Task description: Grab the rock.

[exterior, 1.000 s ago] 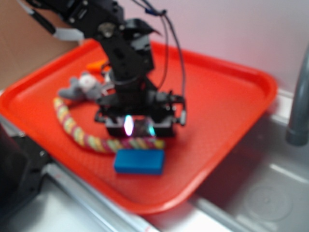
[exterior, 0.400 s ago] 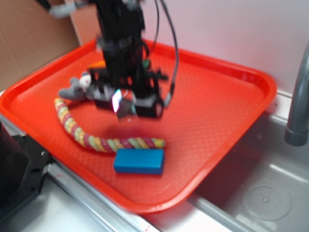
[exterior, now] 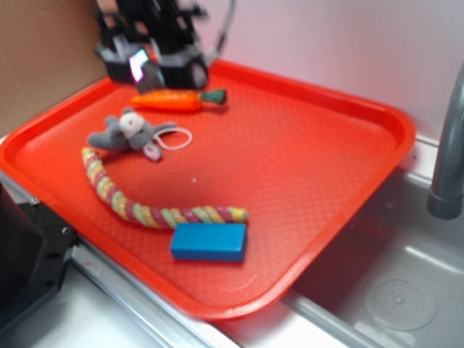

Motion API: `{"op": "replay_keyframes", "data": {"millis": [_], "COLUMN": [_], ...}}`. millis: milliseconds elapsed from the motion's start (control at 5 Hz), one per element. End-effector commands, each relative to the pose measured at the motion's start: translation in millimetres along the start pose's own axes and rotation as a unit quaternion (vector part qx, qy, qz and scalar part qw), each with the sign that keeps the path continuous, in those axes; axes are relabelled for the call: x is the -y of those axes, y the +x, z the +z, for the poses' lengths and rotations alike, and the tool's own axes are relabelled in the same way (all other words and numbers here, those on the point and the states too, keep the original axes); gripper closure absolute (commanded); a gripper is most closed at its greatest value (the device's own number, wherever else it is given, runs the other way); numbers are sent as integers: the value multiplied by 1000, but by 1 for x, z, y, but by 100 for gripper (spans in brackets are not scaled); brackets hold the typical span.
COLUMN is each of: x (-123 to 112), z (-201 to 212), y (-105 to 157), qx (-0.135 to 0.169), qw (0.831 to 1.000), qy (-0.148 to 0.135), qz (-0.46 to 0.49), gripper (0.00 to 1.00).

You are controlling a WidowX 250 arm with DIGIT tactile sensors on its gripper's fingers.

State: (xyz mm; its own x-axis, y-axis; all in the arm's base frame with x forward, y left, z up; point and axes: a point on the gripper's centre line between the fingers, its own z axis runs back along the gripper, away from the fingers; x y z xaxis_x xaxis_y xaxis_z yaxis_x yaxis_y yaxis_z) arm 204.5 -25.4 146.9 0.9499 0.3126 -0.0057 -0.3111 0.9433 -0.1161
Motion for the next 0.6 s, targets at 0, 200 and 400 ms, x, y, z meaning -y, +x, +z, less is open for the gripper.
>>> {"op": "replay_keyframes", "data": {"millis": [0,200,400], "x": [-8,-11,-13], "z": [58,69,71], "y": [9,0,0], "qx": [29,37,32], "qw": [999,998,999], "qy": [-2,2,-6], "qz": [-28,-51,-40], "gripper": [100,100,100]}}
